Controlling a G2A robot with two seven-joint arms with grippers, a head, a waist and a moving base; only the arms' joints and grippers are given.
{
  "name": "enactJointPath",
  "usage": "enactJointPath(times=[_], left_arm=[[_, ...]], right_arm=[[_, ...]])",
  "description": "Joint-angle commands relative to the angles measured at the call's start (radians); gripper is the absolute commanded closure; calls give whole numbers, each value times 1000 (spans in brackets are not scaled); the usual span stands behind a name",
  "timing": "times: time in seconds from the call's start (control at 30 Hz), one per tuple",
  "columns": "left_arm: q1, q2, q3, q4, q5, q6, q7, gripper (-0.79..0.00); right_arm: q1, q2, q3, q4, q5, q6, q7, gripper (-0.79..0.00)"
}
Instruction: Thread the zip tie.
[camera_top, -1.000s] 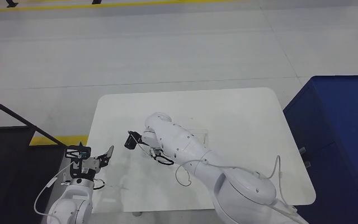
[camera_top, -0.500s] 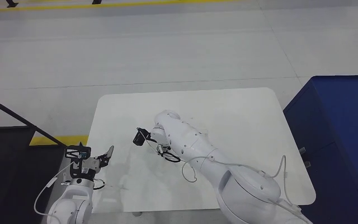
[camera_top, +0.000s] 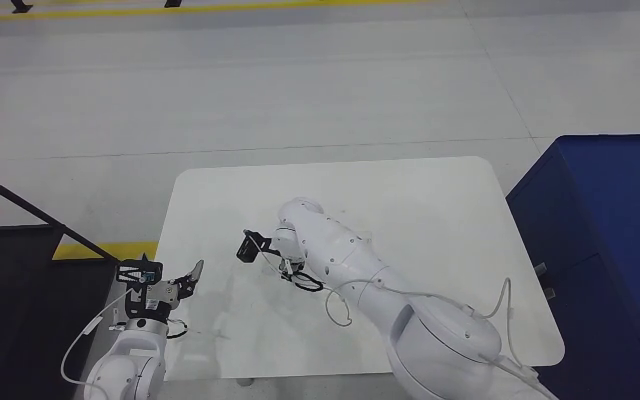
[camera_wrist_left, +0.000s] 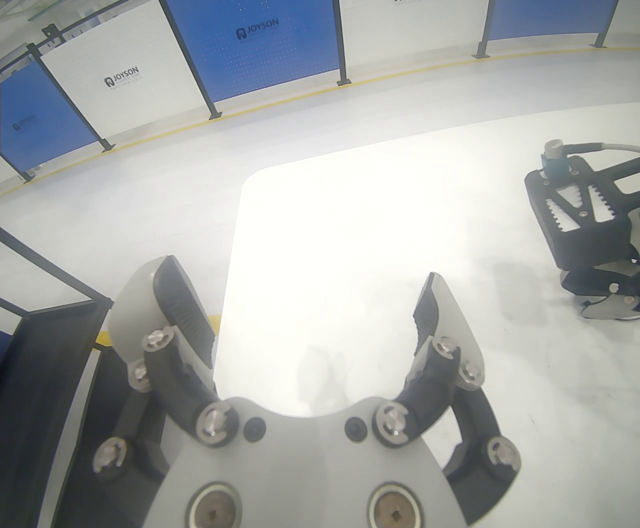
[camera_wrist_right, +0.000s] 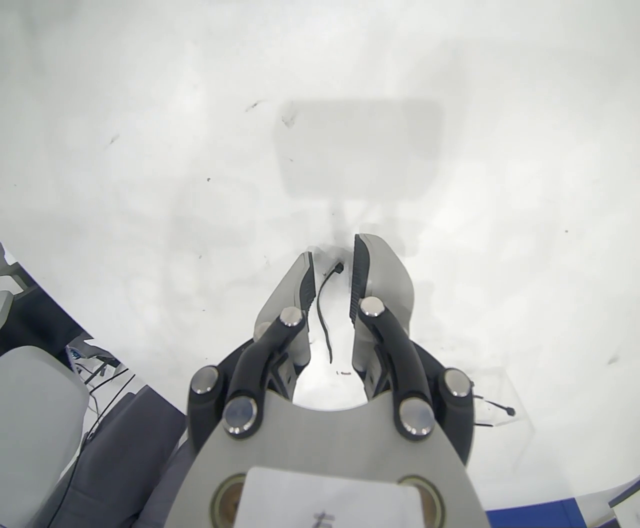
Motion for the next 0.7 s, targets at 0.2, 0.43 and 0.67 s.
enactJointPath(times=[0.2, 0.43, 0.67], left_arm=[[0, 0, 0, 0, 0, 0, 0, -785], [0, 0, 0, 0, 0, 0, 0, -785], [0, 0, 0, 0, 0, 0, 0, -785]], right_arm=[[-6, -10, -3, 28, -7, 8, 6, -74], [-3, -20, -4, 47, -12, 15, 0, 0], [30, -13, 40, 67, 52, -27, -24, 0]])
